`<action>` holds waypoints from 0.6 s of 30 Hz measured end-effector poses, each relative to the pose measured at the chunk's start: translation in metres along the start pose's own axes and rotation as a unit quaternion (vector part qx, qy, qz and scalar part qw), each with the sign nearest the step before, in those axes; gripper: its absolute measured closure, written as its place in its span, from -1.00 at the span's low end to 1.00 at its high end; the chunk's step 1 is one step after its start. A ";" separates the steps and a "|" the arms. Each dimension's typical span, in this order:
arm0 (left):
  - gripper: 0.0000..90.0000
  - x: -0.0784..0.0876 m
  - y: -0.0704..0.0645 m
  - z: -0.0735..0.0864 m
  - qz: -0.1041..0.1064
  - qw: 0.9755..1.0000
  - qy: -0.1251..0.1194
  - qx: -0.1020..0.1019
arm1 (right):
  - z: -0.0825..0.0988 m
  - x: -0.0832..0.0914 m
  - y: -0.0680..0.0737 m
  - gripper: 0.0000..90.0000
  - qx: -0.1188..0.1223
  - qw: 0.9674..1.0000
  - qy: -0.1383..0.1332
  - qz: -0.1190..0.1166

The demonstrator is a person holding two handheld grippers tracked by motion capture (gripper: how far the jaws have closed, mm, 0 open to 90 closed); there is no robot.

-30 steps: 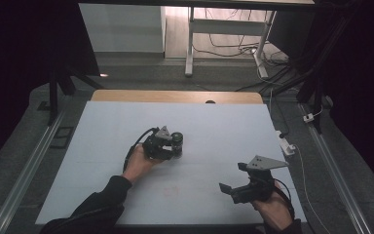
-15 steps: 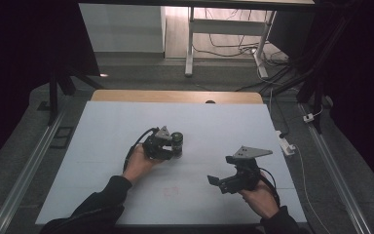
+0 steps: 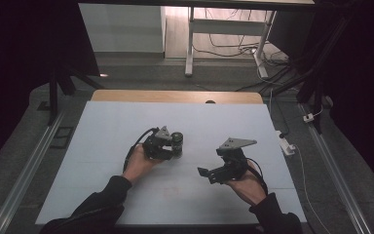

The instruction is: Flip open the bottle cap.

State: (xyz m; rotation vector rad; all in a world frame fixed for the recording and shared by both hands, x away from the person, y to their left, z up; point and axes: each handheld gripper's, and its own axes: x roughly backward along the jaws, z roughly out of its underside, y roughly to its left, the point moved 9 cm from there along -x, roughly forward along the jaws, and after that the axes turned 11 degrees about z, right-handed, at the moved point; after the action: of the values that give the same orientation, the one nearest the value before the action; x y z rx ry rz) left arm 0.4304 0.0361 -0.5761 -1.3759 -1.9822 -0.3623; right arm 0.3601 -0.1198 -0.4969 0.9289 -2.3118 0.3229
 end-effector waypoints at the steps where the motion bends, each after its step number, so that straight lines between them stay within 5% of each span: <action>1: 0.20 0.000 0.000 0.000 0.000 1.000 0.000 0.000 | -0.001 -0.002 0.000 -1.00 -0.001 1.000 0.001 0.000; 18: 0.20 0.000 0.000 0.000 0.000 1.000 0.001 0.000 | -0.019 -0.036 0.009 -1.00 0.024 1.000 0.010 -0.011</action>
State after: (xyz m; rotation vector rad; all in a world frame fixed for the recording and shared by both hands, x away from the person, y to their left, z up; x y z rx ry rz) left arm 0.4303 0.0361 -0.5761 -1.3758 -1.9806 -0.3644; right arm 0.3822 -0.0858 -0.5048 0.9702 -2.2820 0.3775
